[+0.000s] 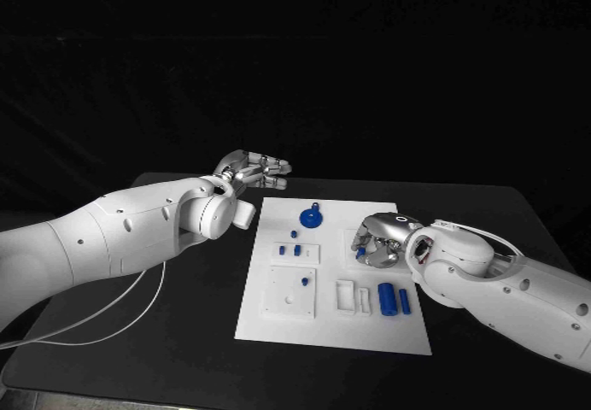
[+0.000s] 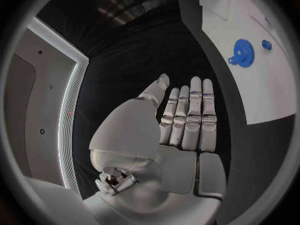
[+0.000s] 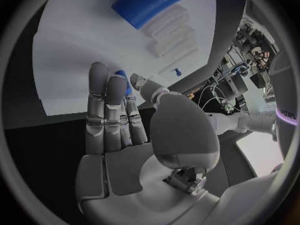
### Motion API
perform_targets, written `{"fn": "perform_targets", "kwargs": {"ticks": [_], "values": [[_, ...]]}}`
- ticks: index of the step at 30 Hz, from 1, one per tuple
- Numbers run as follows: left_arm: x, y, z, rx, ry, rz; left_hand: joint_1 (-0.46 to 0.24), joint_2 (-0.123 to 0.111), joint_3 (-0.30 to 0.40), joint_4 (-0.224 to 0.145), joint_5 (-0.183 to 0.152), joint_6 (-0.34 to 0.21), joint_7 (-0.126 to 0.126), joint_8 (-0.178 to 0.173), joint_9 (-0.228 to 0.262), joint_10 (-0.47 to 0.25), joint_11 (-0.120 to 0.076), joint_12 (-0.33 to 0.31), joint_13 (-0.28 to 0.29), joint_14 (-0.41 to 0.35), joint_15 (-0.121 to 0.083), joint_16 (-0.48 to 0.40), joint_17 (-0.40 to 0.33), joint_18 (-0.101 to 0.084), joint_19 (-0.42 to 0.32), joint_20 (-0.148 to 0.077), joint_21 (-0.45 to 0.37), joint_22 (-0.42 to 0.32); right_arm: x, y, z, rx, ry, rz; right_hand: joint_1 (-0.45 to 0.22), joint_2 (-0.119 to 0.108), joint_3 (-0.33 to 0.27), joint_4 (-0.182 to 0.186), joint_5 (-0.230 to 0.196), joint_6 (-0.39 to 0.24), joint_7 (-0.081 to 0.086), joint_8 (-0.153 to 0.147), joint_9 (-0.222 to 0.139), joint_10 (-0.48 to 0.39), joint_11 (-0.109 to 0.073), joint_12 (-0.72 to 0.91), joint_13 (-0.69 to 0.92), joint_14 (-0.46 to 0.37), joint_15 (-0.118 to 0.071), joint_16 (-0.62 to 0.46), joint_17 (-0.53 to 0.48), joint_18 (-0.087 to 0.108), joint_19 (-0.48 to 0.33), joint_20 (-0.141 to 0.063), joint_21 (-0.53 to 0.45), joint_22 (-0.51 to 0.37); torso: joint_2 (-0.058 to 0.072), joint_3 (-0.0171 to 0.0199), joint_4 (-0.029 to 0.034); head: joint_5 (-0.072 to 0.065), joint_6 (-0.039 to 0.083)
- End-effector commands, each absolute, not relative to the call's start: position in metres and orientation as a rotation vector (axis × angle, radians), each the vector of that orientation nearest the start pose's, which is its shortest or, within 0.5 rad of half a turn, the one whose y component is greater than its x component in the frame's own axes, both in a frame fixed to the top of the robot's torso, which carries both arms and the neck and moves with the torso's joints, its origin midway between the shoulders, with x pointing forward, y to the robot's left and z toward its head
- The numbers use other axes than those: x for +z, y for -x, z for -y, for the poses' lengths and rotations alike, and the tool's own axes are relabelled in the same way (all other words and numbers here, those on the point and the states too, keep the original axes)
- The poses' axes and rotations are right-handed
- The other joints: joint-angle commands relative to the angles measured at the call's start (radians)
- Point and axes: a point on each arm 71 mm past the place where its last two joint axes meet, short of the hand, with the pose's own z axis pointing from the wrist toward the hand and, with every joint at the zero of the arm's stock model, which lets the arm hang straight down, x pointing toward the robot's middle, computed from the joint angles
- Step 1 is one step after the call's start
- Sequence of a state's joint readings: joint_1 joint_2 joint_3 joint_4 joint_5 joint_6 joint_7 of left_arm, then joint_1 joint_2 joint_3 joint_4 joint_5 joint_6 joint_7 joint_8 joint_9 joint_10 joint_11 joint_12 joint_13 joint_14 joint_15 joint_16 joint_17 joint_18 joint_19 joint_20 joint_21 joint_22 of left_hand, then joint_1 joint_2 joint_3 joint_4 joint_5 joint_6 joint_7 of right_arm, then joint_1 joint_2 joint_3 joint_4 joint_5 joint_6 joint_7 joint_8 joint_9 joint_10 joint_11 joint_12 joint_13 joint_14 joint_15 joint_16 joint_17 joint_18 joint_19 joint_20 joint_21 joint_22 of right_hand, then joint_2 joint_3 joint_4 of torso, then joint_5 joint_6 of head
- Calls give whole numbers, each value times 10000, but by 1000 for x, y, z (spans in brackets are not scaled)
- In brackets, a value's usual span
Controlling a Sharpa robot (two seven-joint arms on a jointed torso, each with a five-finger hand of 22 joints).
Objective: Assemble the parts on the task board
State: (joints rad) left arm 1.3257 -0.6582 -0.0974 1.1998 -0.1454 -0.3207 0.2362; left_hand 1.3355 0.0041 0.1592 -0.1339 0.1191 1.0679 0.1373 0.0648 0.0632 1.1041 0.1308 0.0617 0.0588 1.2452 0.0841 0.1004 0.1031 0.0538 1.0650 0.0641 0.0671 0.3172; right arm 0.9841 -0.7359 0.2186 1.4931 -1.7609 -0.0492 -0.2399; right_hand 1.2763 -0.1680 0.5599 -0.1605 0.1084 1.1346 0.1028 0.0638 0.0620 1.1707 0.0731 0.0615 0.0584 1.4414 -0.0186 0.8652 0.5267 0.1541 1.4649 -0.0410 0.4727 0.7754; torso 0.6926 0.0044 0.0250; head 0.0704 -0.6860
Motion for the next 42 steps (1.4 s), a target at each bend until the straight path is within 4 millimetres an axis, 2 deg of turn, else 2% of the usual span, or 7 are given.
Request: {"fn": "perform_targets", "kwargs": {"ticks": [1,15,23,26,31,37,42], "values": [[-155,-561,-210,-13041,9690,-14785,54,43,-66,-2,-32,-60,-19,-23,-7,-54,-29,-6,-6,-32,18,-48,15,-99,63,25,65,-9,-211,-483,163,4586,3271,-17871,-103,43,215,-37,-73,121,5,-18,11,142,-5,-34,0,-19,-87,42,11,-21,325,-78,76,47,-2,5,-9,13,-9],[-155,-562,-210,-13010,9710,-14791,57,41,-68,-2,-28,-76,-13,-26,-8,-55,-29,-5,-6,-38,19,-50,15,-99,63,28,64,-27,-211,-485,164,4407,3437,-17533,-44,162,816,-119,-226,362,1,-6,20,417,-72,-24,5,-28,-121,64,19,-53,293,-114,78,250,-2,0,-4,-1,-25],[-155,-562,-210,-13015,9709,-14796,57,41,-68,-2,-28,-76,-13,-26,-8,-55,-29,-5,-6,-38,19,-50,15,-99,63,28,64,-27,-208,-484,161,4494,3499,-16961,315,450,1102,-405,-525,1020,-127,20,69,1254,-292,-7,33,-45,-281,69,48,-115,241,-257,176,445,-3,-5,1,-17,-31],[-155,-562,-209,-13020,9706,-14797,57,41,-68,-2,-28,-76,-13,-26,-8,-55,-29,-5,-6,-38,19,-50,15,-99,63,28,64,-27,-205,-483,160,4586,3466,-16641,312,476,1121,-472,-581,1254,-200,7,82,1579,-388,-12,39,-40,-349,58,72,-185,194,-336,238,578,1,-7,4,-20,-39],[-155,-562,-209,-13021,9702,-14793,57,41,-68,-2,-28,-76,-13,-26,-8,-55,-29,-5,-6,-38,19,-50,15,-99,63,28,64,-27,-202,-480,158,4733,3421,-16444,273,480,1136,-521,-588,1339,-228,0,77,1676,-423,-17,37,-28,-391,28,103,-247,165,-401,270,713,-5,-2,2,-19,-38],[-155,-563,-210,-12989,9715,-14781,61,55,-71,10,-35,-76,-14,-23,-7,-67,-25,-5,-6,-45,22,-49,15,-97,73,30,69,-92,-191,-476,157,5016,3284,-16267,233,492,1136,-539,-588,1373,-235,2,79,1691,-432,-14,36,-20,-397,-3,131,-263,156,-413,254,812,-23,-6,-25,19,-43],[-155,-563,-210,-12980,9716,-14775,61,55,-71,10,-35,-76,-14,-23,-7,-67,-25,-5,-6,-45,22,-49,15,-97,73,30,69,-92,-174,-472,151,5385,3165,-15957,236,494,1131,-548,-589,1383,-239,2,79,1700,-434,-13,37,-19,-403,-9,138,-264,156,-418,248,833,-7,-1,-12,12,-13]]}}
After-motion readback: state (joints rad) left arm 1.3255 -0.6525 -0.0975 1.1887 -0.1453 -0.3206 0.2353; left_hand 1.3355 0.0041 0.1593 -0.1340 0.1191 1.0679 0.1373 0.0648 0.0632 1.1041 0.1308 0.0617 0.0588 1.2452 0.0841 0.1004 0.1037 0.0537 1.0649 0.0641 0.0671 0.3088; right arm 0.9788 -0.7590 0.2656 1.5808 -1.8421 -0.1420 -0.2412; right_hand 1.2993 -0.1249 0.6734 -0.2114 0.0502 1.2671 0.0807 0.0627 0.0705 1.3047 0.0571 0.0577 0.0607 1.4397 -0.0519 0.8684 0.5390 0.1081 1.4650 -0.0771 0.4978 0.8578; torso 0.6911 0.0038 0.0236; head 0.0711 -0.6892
